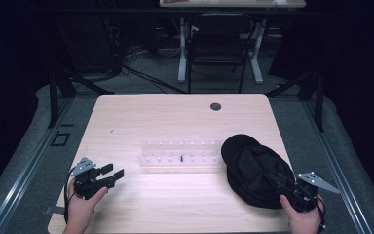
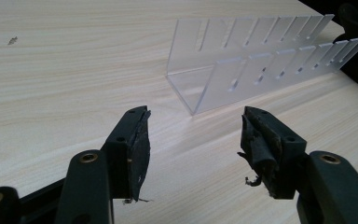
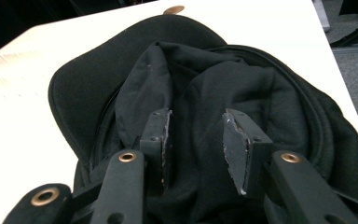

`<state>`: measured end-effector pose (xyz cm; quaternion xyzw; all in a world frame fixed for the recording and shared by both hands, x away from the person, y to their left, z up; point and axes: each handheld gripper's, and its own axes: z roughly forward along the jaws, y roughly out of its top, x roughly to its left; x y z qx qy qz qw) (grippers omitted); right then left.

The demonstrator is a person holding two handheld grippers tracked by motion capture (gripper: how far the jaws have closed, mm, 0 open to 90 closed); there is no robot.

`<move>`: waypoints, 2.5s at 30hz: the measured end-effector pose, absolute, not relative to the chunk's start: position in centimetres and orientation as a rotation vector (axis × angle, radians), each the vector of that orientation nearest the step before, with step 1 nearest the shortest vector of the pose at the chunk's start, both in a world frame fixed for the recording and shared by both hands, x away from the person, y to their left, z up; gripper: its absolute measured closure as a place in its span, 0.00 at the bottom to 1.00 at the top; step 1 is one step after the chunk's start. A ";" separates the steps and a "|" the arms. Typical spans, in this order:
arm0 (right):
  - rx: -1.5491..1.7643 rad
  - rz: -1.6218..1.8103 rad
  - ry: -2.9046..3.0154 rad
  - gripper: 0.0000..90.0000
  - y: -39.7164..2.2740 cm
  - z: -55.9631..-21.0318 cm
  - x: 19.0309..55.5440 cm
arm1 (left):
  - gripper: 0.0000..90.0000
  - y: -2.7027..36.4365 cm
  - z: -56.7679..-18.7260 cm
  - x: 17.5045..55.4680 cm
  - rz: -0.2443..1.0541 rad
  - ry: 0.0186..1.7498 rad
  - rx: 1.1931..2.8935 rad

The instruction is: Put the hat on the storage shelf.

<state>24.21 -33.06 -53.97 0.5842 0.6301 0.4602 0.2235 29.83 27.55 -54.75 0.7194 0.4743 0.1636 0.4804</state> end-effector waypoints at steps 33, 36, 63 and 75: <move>1.396 1.111 2.036 0.68 -26.4 -51.8 27.2 | 0.47 27.3 -54.9 29.8 0.390 1.154 1.777; 1.398 1.117 2.067 0.67 -25.6 -51.6 27.7 | 0.47 27.3 -54.9 29.8 0.389 1.155 1.775; 1.278 0.881 2.152 0.65 -20.3 -53.2 31.2 | 0.47 27.3 -54.9 29.9 0.372 1.157 1.796; 1.172 0.804 2.125 0.88 -20.0 -52.2 29.3 | 0.47 27.3 -54.9 29.9 0.373 1.158 1.795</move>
